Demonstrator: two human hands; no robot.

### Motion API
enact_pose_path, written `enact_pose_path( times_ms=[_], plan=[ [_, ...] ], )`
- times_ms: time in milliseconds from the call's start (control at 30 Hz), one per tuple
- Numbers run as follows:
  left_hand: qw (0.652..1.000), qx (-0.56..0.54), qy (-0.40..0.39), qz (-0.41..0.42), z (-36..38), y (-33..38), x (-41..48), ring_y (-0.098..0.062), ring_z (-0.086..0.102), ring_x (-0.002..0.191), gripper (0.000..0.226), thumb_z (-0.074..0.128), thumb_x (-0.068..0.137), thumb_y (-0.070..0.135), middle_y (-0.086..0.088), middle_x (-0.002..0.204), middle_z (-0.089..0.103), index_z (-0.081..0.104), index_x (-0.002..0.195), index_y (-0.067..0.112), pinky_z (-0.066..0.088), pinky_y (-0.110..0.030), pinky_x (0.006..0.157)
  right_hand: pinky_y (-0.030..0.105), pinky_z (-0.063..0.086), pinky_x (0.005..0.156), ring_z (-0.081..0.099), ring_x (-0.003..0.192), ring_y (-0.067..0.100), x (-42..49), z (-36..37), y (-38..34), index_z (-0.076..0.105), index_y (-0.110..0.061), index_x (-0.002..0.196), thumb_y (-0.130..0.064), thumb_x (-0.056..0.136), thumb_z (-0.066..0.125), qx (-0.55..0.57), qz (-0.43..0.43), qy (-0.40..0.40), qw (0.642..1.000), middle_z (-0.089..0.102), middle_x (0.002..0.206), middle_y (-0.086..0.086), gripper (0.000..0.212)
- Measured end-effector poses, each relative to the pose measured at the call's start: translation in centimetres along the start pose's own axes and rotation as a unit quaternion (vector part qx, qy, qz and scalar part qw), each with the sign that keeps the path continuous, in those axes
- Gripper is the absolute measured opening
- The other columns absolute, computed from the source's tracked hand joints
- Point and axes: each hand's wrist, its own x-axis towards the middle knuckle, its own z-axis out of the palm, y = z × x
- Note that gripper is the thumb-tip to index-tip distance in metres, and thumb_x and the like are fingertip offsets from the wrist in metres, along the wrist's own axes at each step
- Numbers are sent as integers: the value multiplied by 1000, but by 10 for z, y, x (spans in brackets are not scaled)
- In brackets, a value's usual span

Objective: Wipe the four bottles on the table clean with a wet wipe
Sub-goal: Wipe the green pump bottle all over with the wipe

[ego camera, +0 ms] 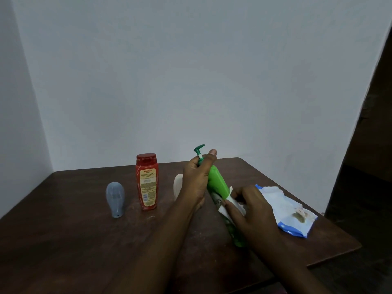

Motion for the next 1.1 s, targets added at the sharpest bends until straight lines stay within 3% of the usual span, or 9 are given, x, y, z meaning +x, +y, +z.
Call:
enact_pose_path(
  times_ms=[167,333,500,667,767,833,933,1100],
  plan=[
    [999,24,3,-21,-1,1,-1,-9,56,58,38,75,91,47,3,63,59,67,80,12,51,-27,64,14,47,79,58,95,-5,-10,-3,7,55,-39,101,-33,87,79,-3,14,-10,1000,56,94,-26,28],
    [1000,4,-6,-23,-4,7,-1,-11,54,56,38,76,89,49,5,60,56,64,81,13,50,-33,67,21,51,76,60,94,-4,-45,-14,19,56,-35,101,-30,81,84,-6,79,-58,995,60,96,-19,35],
    [1000,11,-20,-8,1,10,-6,-8,51,55,38,75,91,46,3,63,53,63,89,9,48,-25,60,13,41,70,55,95,-7,-35,-13,13,53,-36,89,-32,80,85,-10,89,-35,995,57,87,-18,34],
    [999,-11,-45,-23,8,9,-13,-9,59,58,32,75,93,37,1,64,60,67,82,8,51,-23,57,7,39,72,55,84,-4,25,2,-20,59,-24,88,-24,86,81,21,26,64,997,55,84,-16,22],
    [994,-53,-89,-41,5,13,-16,-20,70,69,28,73,95,31,-11,78,70,71,88,4,57,-27,62,5,40,76,56,82,2,53,5,-38,67,-14,97,-21,89,78,38,-6,66,997,61,90,-11,14],
    [994,-59,-84,-40,2,17,-15,-18,71,70,25,73,96,28,-11,79,72,71,90,3,57,-25,61,6,42,78,59,85,5,55,7,-41,69,-12,101,-21,91,76,36,-19,59,997,63,94,-11,15],
    [996,-46,-62,-40,3,16,-13,-12,67,65,23,75,94,28,-5,76,67,73,87,7,56,-25,61,17,48,78,60,89,3,36,8,-29,68,-18,103,-25,92,74,41,7,44,998,66,96,-9,15],
    [999,3,-33,-42,-1,7,-4,-11,56,66,27,75,92,38,-1,74,60,67,80,14,50,-29,67,9,43,80,58,90,-5,-16,-6,-3,65,-28,107,-33,87,78,7,75,-13,997,60,96,-20,24]
  ],
)
